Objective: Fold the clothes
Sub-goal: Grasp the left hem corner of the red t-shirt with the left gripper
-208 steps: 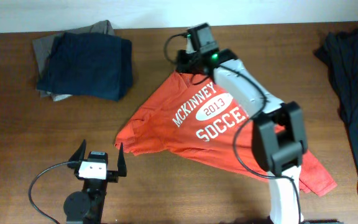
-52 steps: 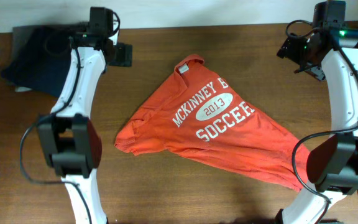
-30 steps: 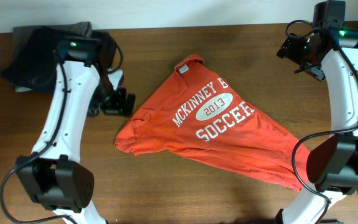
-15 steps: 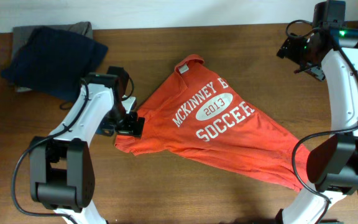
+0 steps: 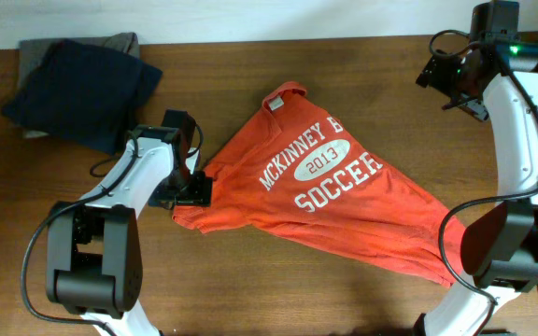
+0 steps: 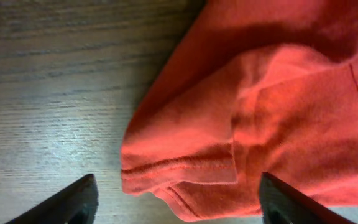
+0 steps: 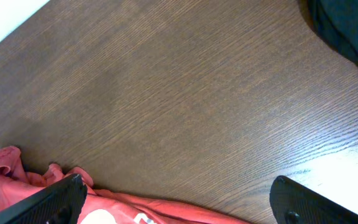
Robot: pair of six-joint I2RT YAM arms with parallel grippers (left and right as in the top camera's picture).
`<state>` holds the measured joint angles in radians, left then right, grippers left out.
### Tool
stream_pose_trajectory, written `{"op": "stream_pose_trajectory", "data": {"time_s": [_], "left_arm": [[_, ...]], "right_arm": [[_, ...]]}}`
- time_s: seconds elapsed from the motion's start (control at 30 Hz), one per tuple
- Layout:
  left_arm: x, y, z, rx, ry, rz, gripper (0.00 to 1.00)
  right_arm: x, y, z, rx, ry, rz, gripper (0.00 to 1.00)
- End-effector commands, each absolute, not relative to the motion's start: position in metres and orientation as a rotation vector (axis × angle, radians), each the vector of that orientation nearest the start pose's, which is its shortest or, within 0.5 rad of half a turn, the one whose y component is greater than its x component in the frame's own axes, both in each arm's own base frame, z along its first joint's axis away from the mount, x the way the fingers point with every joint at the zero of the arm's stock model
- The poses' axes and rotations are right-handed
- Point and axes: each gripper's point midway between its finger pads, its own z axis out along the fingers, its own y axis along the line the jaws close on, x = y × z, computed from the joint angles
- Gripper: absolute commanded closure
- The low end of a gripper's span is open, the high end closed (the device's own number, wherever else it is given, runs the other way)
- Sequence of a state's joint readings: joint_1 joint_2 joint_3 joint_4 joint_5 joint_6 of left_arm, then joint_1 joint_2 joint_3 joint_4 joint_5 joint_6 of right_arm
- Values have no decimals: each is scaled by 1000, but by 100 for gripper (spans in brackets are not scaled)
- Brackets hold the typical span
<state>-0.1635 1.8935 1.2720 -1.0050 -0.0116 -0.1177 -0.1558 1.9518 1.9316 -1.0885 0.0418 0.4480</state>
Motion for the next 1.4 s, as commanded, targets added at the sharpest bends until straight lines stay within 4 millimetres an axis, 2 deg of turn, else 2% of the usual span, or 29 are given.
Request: {"op": "stream_pose_trajectory", "data": {"time_s": [0.0,0.23,0.5,0.6,0.73,1.07,1.37], "left_arm": [[316,-42,18,-10,3198,133,22],[310,-42,13,-19,3206,158,22],[311,-62,14,40,3172,228,23],[313,-61,15,-15,3131,322,23],[313,-62,16,-63,3121,335,23],[317,-62,14,-69,3109,334,32],[314,-61,-3,-62,3150,358,32]], "right_arm": [[468,-85,195,817,2544,16,1],[468,-85,195,817,2544,16,1],[468,-85,195,817,2544,16,1],[468,-85,195,817,2544,16,1],[468,-85,195,817,2544,16,1],[468,-85,195,817,2544,16,1],[468,-85,195,817,2544,16,1]]}}
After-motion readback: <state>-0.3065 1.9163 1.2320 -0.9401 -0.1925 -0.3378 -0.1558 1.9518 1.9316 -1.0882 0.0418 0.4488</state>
